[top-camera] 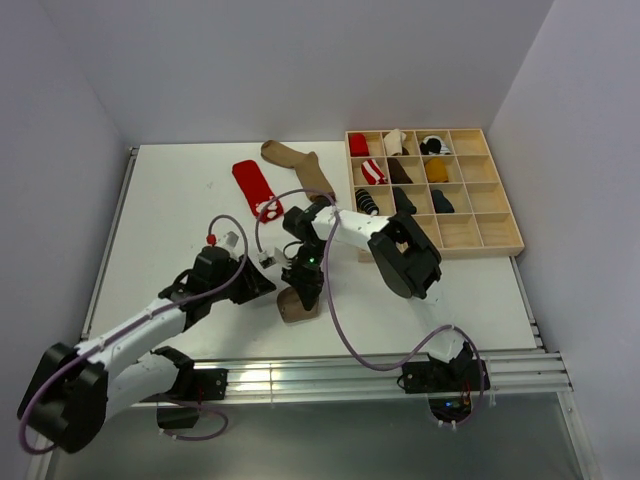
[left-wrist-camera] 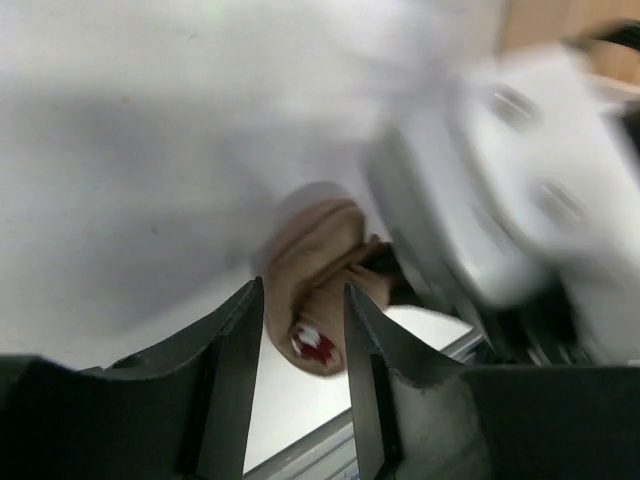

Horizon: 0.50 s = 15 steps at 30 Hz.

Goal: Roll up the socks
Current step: Roll the sock at the center of the board.

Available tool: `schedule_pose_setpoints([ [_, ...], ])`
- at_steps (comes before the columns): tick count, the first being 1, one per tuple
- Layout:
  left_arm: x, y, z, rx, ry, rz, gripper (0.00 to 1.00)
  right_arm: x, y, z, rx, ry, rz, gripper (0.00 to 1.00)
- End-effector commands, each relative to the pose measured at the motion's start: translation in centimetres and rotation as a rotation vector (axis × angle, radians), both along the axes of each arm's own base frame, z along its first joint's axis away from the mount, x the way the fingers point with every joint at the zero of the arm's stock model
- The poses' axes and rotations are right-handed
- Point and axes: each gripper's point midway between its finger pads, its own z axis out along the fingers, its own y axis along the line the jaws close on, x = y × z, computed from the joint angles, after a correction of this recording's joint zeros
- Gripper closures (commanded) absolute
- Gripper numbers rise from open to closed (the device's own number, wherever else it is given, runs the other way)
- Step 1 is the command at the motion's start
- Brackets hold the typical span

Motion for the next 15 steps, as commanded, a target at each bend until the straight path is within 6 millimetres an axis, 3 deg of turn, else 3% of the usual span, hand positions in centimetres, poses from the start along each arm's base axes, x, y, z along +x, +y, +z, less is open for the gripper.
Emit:
schedule_pose_setpoints([
  [1, 0.4, 0.5, 1.5, -0.006, -0.12, 0.01, 0.59, 0.5, -2.8, -1.8, -0.161, 0.003, -0.016, 0.73],
  [4, 0.0, 1.1, 2.1, -0.023, -0.175, 0.024, 0.69, 0.6, -2.9, -1.7, -0.175, 0.009, -0.015, 0.73],
  [10, -0.9, 0.9, 3.5, -0.071, -0.298, -0.025, 0.75, 1.0, -2.3, -1.3, -0.167, 0.007, -0.026, 0.72],
  [13, -1.0, -0.2, 5.2, -0.054, -0.408, -0.071, 0.69, 1.2, -2.2, -1.2, -0.176, 0.01, -0.03, 0.72],
  [15, -2.3, -1.8, 5.5, -0.034, -0.445, -0.142, 0.63, 1.2, -2.1, -1.3, -0.187, 0.02, -0.031, 0.72],
])
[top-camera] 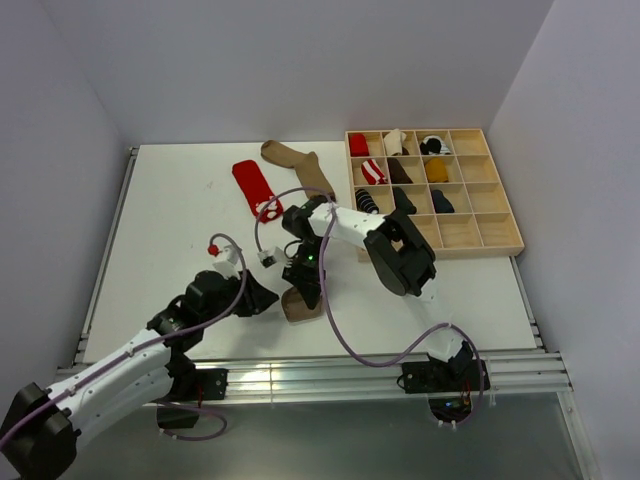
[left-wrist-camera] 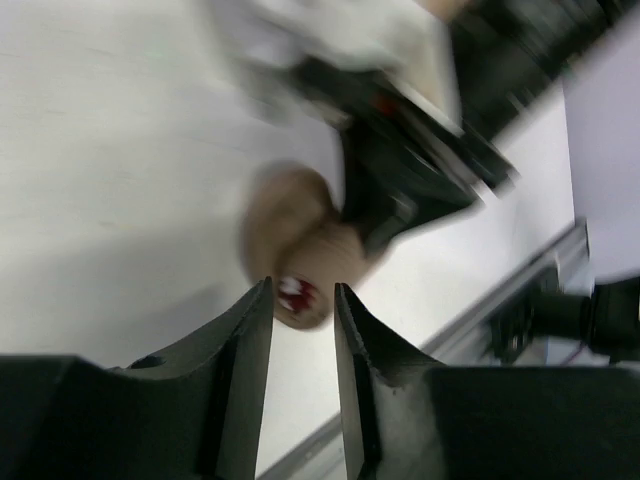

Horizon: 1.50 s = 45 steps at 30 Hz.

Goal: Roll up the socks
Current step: Roll the sock at the center of the board.

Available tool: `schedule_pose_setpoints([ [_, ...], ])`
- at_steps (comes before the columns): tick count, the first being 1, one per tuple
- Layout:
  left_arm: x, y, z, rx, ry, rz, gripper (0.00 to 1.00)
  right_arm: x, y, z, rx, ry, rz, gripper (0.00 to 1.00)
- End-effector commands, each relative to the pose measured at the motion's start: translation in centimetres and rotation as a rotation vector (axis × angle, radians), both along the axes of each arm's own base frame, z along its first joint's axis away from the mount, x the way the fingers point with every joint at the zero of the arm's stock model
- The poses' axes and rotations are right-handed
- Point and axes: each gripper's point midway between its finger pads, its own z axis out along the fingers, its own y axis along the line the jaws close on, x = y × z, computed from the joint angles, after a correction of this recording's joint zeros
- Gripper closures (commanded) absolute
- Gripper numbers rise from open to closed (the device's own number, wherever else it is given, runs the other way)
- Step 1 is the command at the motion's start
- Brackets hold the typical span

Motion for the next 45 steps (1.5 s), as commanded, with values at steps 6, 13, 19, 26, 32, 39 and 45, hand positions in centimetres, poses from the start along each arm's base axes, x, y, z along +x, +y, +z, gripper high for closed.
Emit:
schedule_pose_setpoints([
  [6, -0.5, -4.6, 2.4, 0.14, -0.217, -0.149, 0.59, 1.2, -0.7, -1.9, -0.093, -0.017, 0.021, 0.71],
  [13, 0.5, -6.5, 2.3, 0.246, -0.302, -0.153, 0.53, 1.4, -0.7, -2.2, -0.115, -0.01, 0.019, 0.71],
  [19, 0.7, -7.2, 1.0, 0.302, -0.316, -0.192, 0.49, 1.5, -0.6, -2.2, -0.12, -0.004, 0.021, 0.71],
  [26, 0.5, -8.5, -0.1, 0.3, -0.311, -0.246, 0.47, 1.4, -0.5, -2.3, -0.124, 0.008, 0.026, 0.71],
  [32, 0.1, -8.9, -1.7, 0.31, -0.279, -0.278, 0.48, 1.4, -0.5, -2.4, -0.124, 0.016, 0.02, 0.71],
  [39, -0.4, -8.0, -3.0, 0.305, -0.208, -0.238, 0.53, 1.4, -0.2, -2.2, -0.119, 0.021, 0.005, 0.7],
  [45, -1.3, -7.0, -4.5, 0.291, -0.117, -0.193, 0.63, 1.4, -0.2, -2.4, -0.125, 0.02, -0.011, 0.67],
])
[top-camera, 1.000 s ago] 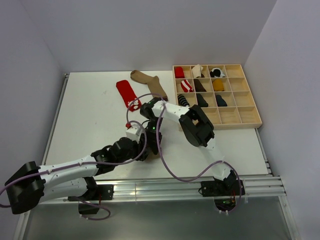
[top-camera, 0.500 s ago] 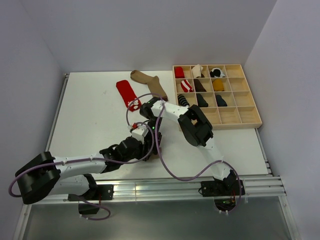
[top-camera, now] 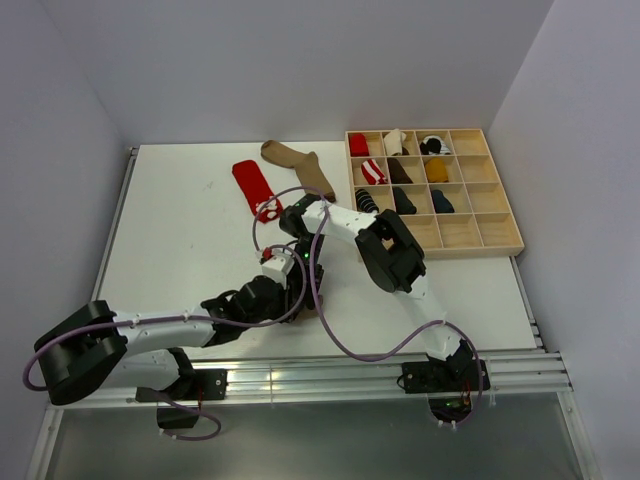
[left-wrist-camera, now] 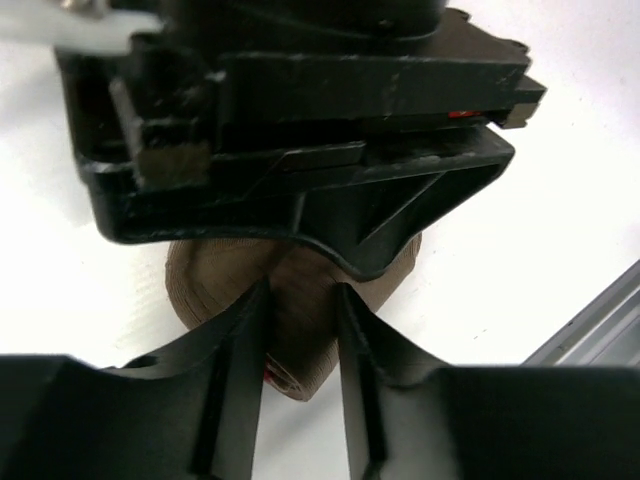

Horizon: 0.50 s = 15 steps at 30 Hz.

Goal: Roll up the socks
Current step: Roll the sock at the center of the board.

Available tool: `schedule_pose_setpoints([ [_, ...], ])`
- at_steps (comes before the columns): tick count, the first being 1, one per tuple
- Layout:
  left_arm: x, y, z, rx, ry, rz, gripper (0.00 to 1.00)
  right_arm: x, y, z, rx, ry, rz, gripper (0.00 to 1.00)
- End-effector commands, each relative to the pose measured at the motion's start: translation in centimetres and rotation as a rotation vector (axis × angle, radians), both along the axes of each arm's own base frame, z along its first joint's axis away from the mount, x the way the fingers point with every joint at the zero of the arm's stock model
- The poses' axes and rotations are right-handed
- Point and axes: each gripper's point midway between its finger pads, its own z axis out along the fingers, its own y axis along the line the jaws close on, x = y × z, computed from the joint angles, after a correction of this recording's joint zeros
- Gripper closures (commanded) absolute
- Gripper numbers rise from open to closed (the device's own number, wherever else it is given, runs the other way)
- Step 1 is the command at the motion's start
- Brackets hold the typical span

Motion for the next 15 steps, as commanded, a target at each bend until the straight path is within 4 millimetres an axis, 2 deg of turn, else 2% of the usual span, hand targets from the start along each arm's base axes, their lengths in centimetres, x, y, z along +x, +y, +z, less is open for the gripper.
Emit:
schedule_pose_setpoints([
  [1, -0.7, 0.1, -0.3, -0.042, 0.058, 0.043, 0.64, 1.4, -0.4, -2.3, -0.034, -0.068, 0.018, 0.66],
  [6, -1.7, 0.8, -1.7, -0.078, 0.144, 0.097, 0.74, 1.5, -0.2, -2.2, -0.034, -0.073, -0.005, 0.62],
  [13, -2.9, 2.1, -3.7, -0.099, 0.228, 0.168, 1.0, 2.1, 0.5, -1.4, -0.005, -0.104, -0.054, 0.54],
  [15, -3.1, 2.7, -4.3, -0.101, 0.249, 0.196, 1.0, 2.7, 0.8, -1.1, 0.018, -0.123, -0.084, 0.51],
])
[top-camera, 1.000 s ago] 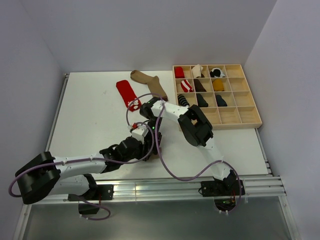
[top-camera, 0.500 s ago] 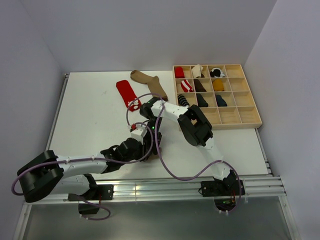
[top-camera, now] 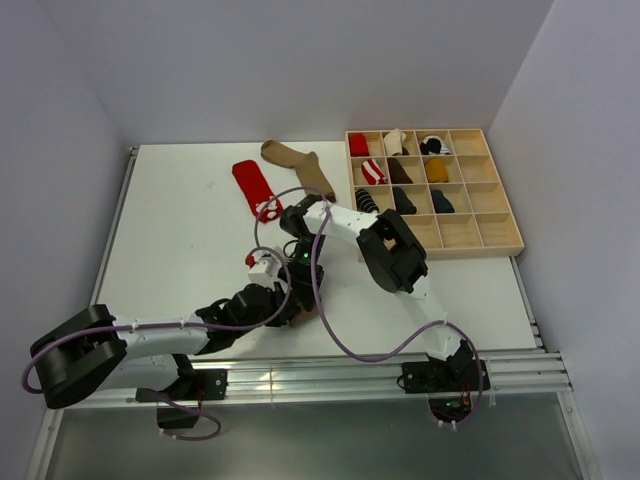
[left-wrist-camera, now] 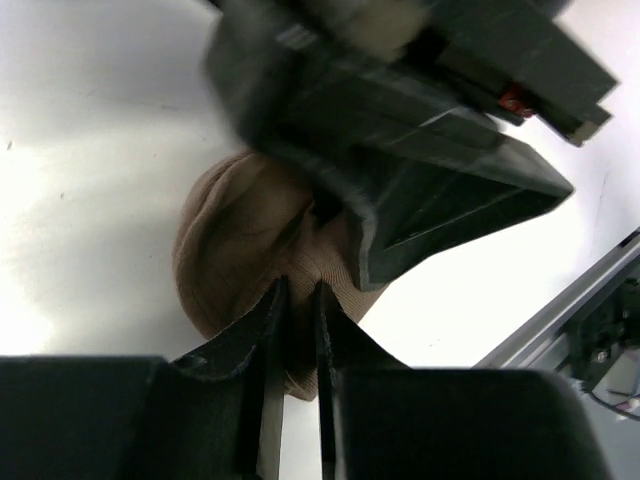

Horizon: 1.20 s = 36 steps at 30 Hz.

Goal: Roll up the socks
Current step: Roll the sock at the center of the board.

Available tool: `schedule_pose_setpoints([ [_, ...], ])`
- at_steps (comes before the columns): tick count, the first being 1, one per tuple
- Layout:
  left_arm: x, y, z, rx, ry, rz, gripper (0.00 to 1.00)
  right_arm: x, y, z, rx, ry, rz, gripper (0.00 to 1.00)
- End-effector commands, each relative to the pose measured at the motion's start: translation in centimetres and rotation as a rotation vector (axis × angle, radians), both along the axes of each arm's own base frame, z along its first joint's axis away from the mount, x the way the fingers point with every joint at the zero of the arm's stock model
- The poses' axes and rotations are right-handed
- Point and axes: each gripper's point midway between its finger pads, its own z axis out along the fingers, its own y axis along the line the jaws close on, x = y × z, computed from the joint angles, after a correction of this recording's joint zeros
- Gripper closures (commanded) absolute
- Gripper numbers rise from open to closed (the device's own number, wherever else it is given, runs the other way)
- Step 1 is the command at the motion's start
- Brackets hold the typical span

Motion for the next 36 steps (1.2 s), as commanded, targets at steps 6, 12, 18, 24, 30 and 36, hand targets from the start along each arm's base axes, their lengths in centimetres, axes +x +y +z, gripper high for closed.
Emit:
schedule_pose_setpoints([
  [6, -2.8, 3.2, -4.7, 0.048, 0.173, 0.077, 1.0, 5.0, 1.3, 2.4, 0.151, -0.204, -0.149, 0.47],
  [12, -3.5, 3.5, -5.6, 0.012, 0.222, 0.098, 1.0, 7.9, -0.4, 5.4, 0.242, -0.315, -0.275, 0.46],
  [18, -3.8, 3.6, -5.9, -0.034, 0.282, 0.088, 1.0, 8.8, -2.6, 7.1, 0.304, -0.478, -0.275, 0.44],
  [24, -3.0, 3.3, -5.7, -0.074, 0.367, 0.039, 1.0, 7.8, -4.2, 8.0, 0.364, -0.61, -0.211, 0.44],
  [30, -2.6, 2.9, -6.1, -0.113, 0.456, 0.003, 1.0, 6.1, -5.8, 8.5, 0.435, -0.779, -0.094, 0.42],
  [36, -3.0, 2.9, -6.9, -0.142, 0.561, -0.016, 1.0, 1.9, -5.3, 6.9, 0.48, -0.917, 0.102, 0.38],
])
